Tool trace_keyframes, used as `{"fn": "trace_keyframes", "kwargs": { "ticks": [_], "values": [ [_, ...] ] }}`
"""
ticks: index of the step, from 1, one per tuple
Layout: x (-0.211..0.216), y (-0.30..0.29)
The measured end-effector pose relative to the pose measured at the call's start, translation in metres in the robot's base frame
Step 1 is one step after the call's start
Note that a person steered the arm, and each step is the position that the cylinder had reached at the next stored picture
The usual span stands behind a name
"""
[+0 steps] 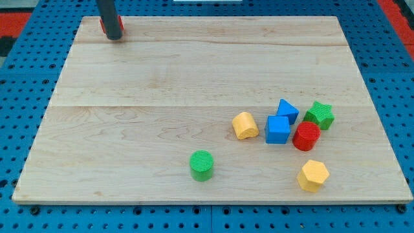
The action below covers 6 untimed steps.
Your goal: Move the arm to the right of the green star
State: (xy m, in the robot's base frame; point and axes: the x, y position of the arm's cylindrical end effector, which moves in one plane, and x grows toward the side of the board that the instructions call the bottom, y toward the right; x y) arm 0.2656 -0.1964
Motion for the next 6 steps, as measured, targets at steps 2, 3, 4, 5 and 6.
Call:
{"fn": "trace_keyframes", "kwargs": {
  "ticks": [2,3,4,5,6],
  "values": [
    [0.048,-0.001],
    [0.048,-0.001],
    [0.061,0.074],
    [0.065,0.172],
    [0.085,0.29]
  ]
}}
